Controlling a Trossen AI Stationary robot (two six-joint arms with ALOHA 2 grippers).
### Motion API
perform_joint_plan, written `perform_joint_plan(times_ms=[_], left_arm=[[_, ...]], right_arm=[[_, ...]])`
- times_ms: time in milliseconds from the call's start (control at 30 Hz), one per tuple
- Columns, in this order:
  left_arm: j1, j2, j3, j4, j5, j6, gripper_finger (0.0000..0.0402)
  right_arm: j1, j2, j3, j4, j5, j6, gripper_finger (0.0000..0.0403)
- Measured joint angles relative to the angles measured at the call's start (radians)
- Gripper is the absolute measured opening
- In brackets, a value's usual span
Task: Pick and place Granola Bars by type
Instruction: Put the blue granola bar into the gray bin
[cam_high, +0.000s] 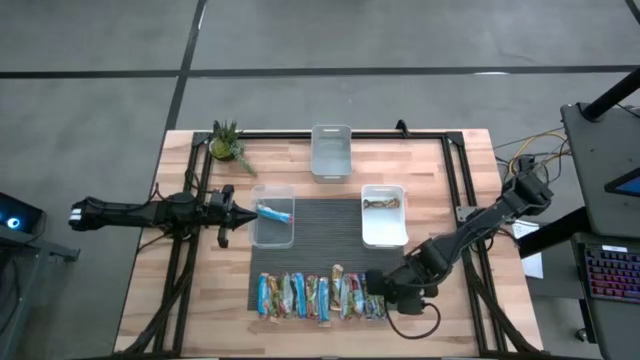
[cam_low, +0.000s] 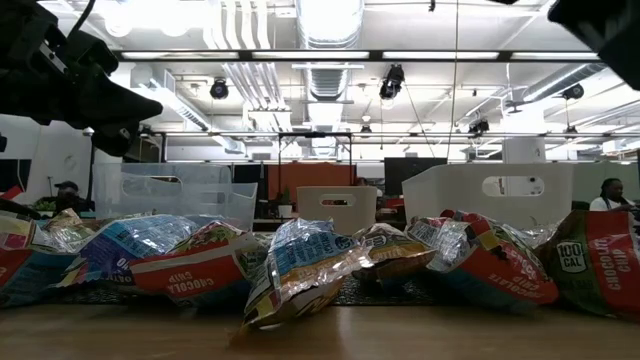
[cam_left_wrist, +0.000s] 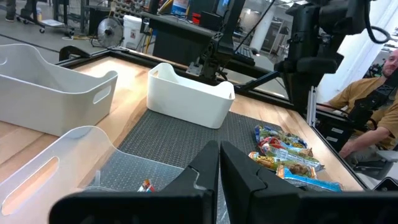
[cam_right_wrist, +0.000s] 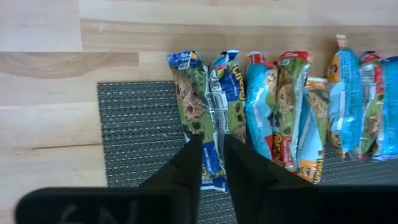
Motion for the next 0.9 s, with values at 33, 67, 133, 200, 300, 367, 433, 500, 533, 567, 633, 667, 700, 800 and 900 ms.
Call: perform_joint_plan(times_ms=[33,67,133,200,300,367,433,500,533,567,633,667,700,800,900], left_arm=[[0.0,0.0,0.0,0.0,0.0,0.0,0.0],[0.0,0.0,0.0,0.0,0.0,0.0,0.0],[0.0,0.0,0.0,0.0,0.0,0.0,0.0],[0.0,0.0,0.0,0.0,0.0,0.0,0.0],[0.0,0.0,0.0,0.0,0.0,0.0,0.0],[0.0,0.0,0.0,0.001,0.0,0.0,0.0],[0.0,0.0,0.0,0.0,0.0,0.0,0.0],[0.0,0.002,0.0,0.0,-0.001,0.0,0.0],[0.0,0.003,0.0,0.0,0.0,0.0,0.0],[0.0,0.004,0.0,0.0,0.0,0.0,0.0],[0.0,0.007,0.0,0.0,0.0,0.0,0.0],[0.0,0.007,0.0,0.0,0.0,0.0,0.0],[0.0,0.007,0.0,0.0,0.0,0.0,0.0],[0.0,0.008,0.0,0.0,0.0,0.0,0.0],[0.0,0.007,0.0,0.0,0.0,0.0,0.0]], right_arm=[[0.0,0.005,0.0,0.001,0.0,0.0,0.0072],[-0.001,0.01,0.0,0.003,0.0,-0.005,0.0082],[-0.001,0.023,-0.002,0.004,0.004,-0.021,0.0103],[-0.001,0.032,-0.004,0.011,0.015,-0.035,0.0123],[-0.001,0.044,-0.01,0.035,0.016,-0.043,0.0152],[-0.001,0.052,-0.015,0.037,0.015,-0.04,0.0168],[-0.001,0.059,-0.016,0.047,0.015,-0.031,0.0182],[-0.001,0.067,-0.023,0.049,0.015,-0.03,0.0194],[-0.001,0.074,-0.024,0.046,0.015,-0.031,0.0199],[-0.001,0.078,-0.026,0.051,0.015,-0.033,0.0203],[-0.001,0.086,-0.032,0.052,0.014,-0.04,0.0209],[-0.001,0.091,-0.032,0.055,0.012,-0.043,0.0211],[-0.001,0.096,-0.032,0.056,0.011,-0.048,0.0212],[-0.001,0.111,-0.036,0.053,0.011,-0.061,0.0212],[-0.001,0.123,-0.038,0.055,0.013,-0.077,0.0211]])
